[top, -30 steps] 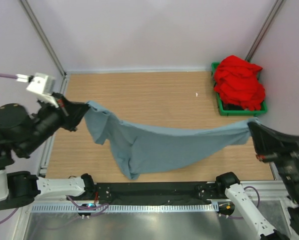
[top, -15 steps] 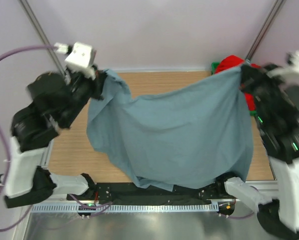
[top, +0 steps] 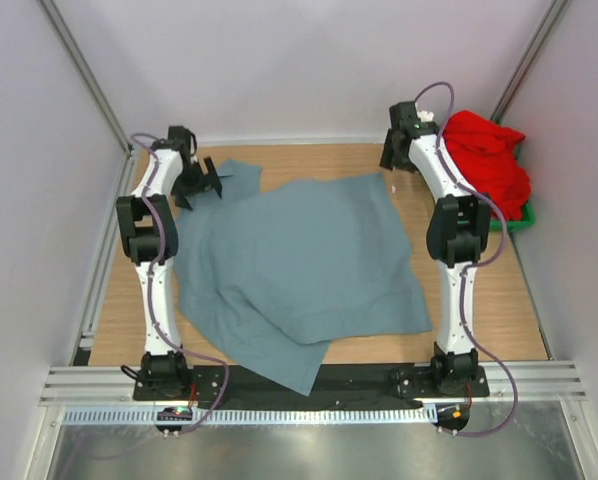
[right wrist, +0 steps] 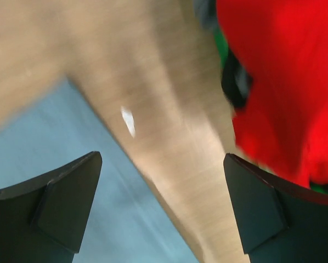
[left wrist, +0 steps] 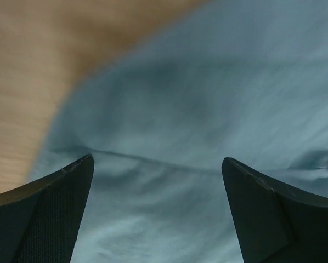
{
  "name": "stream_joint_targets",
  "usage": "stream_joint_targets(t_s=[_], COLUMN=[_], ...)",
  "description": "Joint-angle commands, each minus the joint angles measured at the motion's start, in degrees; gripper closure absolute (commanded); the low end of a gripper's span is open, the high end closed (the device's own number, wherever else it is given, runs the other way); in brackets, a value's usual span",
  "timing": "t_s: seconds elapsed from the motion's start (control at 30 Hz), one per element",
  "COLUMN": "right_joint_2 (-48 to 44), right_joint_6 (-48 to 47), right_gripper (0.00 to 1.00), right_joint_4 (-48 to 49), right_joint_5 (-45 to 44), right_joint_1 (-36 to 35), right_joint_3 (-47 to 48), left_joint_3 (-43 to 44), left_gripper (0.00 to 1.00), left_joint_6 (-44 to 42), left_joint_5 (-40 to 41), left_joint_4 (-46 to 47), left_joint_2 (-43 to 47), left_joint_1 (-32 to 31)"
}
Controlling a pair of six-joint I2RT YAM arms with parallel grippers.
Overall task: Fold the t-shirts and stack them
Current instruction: Flatten the tshirt out
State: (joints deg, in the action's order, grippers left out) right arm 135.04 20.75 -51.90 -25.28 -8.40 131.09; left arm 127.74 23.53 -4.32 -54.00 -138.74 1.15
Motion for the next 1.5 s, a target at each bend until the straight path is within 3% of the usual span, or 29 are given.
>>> stream_joint_targets(t_s=[0.0,0.17,0.2,0.37,0.47,0.6,0.73,0.9,1.03,1.3,1.47], right_joint_2=[-25.51,-37.11,-40.70,-47.84,-51.97,-56.99,-55.86,-47.35,-38.65,-23.53,-18.94], right_joint_6=[-0.45,1.74,2.79,5.96,7.02,6.06,3.59,3.33,2.19,5.52,4.83], right_gripper=[0.00,0.00,0.00,0.00,0.00,0.00,0.00,0.00,0.00,0.00,0.00], right_joint_4=[5.74,9.96,11.28,21.21,27.62,29.92,29.75,32.11,32.48,32.40,31.50], right_joint_5=[1.89,4.17,7.49,18.31,26.49,29.14,31.25,34.59,33.63,33.45,31.70], right_joint_1=[-2.05,-3.46,-3.55,-3.81,-4.69,-5.22,-5.31,-5.31,-5.22,-3.90,-3.90], right_joint_3=[-11.26,-27.26,-34.07,-53.01,-64.86,-71.66,-71.67,-68.86,-64.04,-48.40,-46.08], left_joint_3=[-4.26,-5.47,-7.14,-23.67,-23.94,-28.23,-41.30,-54.16,-62.78,-54.37,-40.58], left_gripper=[0.00,0.00,0.00,0.00,0.09,0.16,0.16,0.15,0.13,0.05,0.08], left_joint_6=[2.14,0.20,0.11,0.38,1.42,3.98,7.39,15.83,16.90,12.42,11.37], left_joint_5=[-2.64,3.25,5.09,6.95,4.68,5.80,9.41,11.69,12.84,14.78,14.07], left_joint_4=[5.93,-0.75,-1.72,6.44,4.88,4.42,8.82,12.07,15.67,17.52,16.29], left_joint_2=[23.50,29.91,30.97,37.92,35.48,36.95,44.41,50.05,51.64,40.06,30.48], left_joint_1=[-4.31,-5.89,-6.15,-6.77,-6.95,-9.49,-14.85,-16.79,-17.50,-15.22,-8.89])
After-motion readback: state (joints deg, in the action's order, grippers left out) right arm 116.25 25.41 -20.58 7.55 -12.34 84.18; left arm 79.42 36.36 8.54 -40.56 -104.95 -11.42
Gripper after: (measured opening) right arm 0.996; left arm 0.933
